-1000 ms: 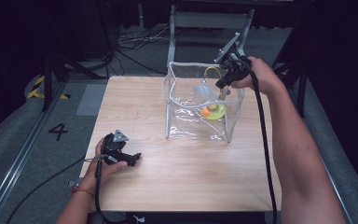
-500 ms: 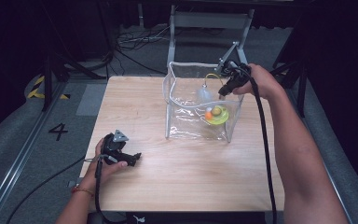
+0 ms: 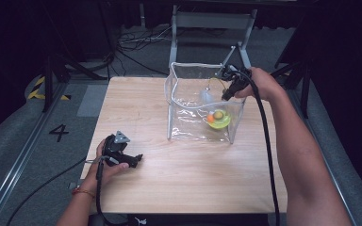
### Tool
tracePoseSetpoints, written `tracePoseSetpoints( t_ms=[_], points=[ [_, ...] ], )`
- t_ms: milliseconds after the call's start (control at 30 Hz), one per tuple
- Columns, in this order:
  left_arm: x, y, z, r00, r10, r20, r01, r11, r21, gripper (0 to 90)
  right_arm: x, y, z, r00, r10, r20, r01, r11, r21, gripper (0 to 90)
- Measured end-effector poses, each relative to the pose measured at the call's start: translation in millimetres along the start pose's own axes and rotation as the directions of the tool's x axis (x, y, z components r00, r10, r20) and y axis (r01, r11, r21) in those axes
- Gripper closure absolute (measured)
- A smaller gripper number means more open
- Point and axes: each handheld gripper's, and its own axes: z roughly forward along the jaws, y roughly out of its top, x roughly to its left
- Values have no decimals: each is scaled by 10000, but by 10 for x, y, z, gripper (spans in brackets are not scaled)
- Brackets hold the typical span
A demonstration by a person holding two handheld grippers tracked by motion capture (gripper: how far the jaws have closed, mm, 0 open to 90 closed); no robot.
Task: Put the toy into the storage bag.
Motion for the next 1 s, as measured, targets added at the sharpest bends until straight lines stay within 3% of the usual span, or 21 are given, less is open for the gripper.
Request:
tracePoseSetpoints(
  t_ms=[433, 1000],
  points=[
    [2, 0, -1, 10000, 27, 6, -27, 10000, 18, 5, 2, -26, -49, 9999, 25, 99, -25, 10000, -46, 882],
    [0, 0, 0, 10000, 2, 3, -2, 10000, -1, 5, 68, -80, -222, 9988, 73, 489, -28, 9958, -918, 775]
  ],
)
